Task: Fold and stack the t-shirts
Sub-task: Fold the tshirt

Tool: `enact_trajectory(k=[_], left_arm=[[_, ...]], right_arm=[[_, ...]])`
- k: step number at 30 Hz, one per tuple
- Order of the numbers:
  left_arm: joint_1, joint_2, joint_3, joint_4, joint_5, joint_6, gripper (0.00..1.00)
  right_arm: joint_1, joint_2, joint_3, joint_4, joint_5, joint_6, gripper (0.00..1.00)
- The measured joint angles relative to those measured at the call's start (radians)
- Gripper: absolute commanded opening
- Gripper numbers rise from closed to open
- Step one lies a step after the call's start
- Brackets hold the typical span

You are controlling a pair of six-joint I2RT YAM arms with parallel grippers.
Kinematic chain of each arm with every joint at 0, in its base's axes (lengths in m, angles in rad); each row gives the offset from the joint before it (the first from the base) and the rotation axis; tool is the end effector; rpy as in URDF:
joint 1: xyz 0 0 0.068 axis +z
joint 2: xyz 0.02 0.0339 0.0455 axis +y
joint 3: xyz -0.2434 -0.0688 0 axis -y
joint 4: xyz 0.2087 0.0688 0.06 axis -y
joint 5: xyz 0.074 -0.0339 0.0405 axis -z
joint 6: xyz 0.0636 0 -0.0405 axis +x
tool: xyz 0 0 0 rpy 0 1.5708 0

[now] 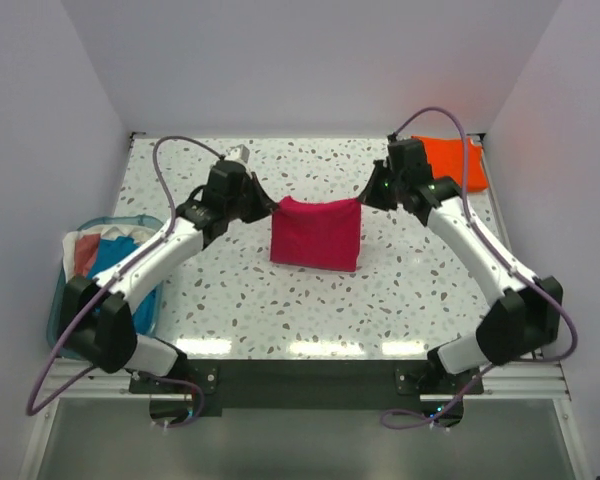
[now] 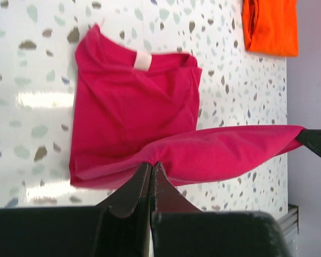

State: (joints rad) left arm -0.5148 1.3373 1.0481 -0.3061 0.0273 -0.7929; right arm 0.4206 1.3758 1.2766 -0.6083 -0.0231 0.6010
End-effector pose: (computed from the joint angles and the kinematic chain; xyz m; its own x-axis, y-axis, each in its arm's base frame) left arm 0.2557 -0.1466 0.2711 -0.7072 -0.4181 -0.5702 0.0115 0.7995 -0.6006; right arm 0.2651 0.1202 0.3019 -0.7292 0.2931 -0.6183 -0.0144 0.8968 0.4421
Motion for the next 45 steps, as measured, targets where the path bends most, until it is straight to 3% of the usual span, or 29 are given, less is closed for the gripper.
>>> enact_trajectory(k=[4, 5, 8, 9, 12, 16, 19, 20, 22, 27, 31, 35, 38, 40, 42, 45], left_arm=[[0.087, 0.232, 0.156, 0.08, 0.074, 0.014, 0.0], [0.104, 0.296, 0.201, 0.096, 0.096, 0.02, 0.04], [0.142, 0.505, 0.359, 0.156, 0.165, 0.046, 0.55], [0.151, 0.558, 0.399, 0.166, 0.185, 0.045, 0.61], [0.186, 0.7, 0.478, 0.205, 0.24, 0.055, 0.7], [0.22, 0.713, 0.457, 0.185, 0.246, 0.069, 0.66], [0.224, 0.641, 0.398, 0.185, 0.22, 0.075, 0.55], [0.219, 0.612, 0.375, 0.183, 0.211, 0.076, 0.46], [0.195, 0.535, 0.311, 0.18, 0.17, 0.074, 0.4], [0.06, 0.384, 0.15, 0.197, 0.077, 0.068, 0.21], [-0.029, 0.389, 0.078, 0.201, 0.053, 0.065, 0.11], [-0.055, 0.431, 0.015, 0.214, 0.043, 0.05, 0.09], [-0.067, 0.457, -0.017, 0.215, 0.037, 0.043, 0.08], [-0.072, 0.463, -0.029, 0.219, 0.036, 0.036, 0.08], [-0.077, 0.463, -0.034, 0.228, 0.035, 0.032, 0.08], [-0.077, 0.463, -0.029, 0.237, 0.03, 0.03, 0.1]], right_arm=[[-0.106, 0.229, 0.164, 0.053, -0.058, -0.011, 0.0], [-0.128, 0.287, 0.197, 0.063, -0.077, -0.012, 0.0], [-0.174, 0.453, 0.293, 0.084, -0.111, -0.02, 0.33], [-0.182, 0.492, 0.315, 0.087, -0.119, -0.023, 0.56], [-0.212, 0.604, 0.366, 0.08, -0.127, -0.044, 0.75], [-0.231, 0.632, 0.372, 0.057, -0.121, -0.072, 0.76], [-0.232, 0.585, 0.302, 0.099, -0.126, -0.083, 0.76], [-0.231, 0.562, 0.257, 0.115, -0.129, -0.085, 0.76], [-0.226, 0.518, 0.159, 0.151, -0.137, -0.087, 0.76], [-0.207, 0.503, -0.007, 0.215, -0.145, -0.093, 0.79], [-0.179, 0.503, -0.069, 0.261, -0.144, -0.091, 0.78], [-0.143, 0.499, -0.1, 0.347, -0.116, -0.068, 0.76], [-0.104, 0.489, -0.127, 0.399, -0.072, -0.043, 0.68], [-0.076, 0.489, -0.141, 0.431, -0.048, -0.023, 0.51], [-0.06, 0.489, -0.158, 0.451, -0.038, -0.006, 0.22], [-0.05, 0.493, -0.164, 0.45, -0.016, 0.018, 0.01]])
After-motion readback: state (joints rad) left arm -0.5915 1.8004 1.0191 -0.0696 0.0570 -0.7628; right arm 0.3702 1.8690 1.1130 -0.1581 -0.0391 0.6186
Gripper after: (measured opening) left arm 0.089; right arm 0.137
